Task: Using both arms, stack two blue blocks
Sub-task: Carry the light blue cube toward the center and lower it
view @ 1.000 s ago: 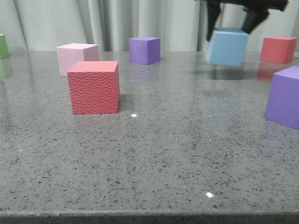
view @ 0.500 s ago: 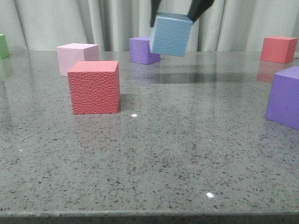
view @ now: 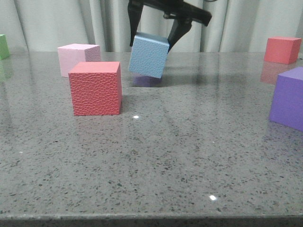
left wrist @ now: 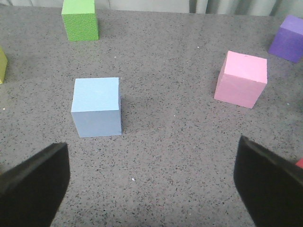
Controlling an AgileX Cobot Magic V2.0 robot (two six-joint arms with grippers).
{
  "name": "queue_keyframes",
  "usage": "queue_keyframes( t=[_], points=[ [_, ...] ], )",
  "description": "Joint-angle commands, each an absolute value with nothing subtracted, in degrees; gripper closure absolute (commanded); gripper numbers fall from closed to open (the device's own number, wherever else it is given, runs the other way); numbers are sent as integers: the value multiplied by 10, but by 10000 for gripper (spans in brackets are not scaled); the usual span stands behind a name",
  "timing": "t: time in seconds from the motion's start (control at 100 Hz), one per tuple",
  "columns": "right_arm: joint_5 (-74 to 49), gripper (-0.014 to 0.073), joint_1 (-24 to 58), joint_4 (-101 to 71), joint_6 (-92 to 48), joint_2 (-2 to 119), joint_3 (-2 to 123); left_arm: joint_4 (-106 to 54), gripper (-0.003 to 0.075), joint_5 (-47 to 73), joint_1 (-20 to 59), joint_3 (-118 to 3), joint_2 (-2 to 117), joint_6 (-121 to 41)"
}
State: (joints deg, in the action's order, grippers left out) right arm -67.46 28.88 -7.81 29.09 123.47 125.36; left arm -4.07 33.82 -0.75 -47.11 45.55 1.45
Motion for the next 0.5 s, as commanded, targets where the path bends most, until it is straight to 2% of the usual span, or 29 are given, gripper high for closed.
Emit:
queue_keyframes(
  t=[0.0,0.11,0.33,0.49],
  points=[
    [-647,237,288,-83,291,1200,1275,-42,48,304,-6,-492,454,16],
    [-641,226,288,-83,286,1200,1275,-42,48,304,-6,-492,454,16],
    [-642,22,288,-84,277,1200,1275,-42,48,304,-6,-492,454,16],
    [-637,2,288,-93,277,1200,1275,-42,48,304,-6,-492,454,16]
  ],
)
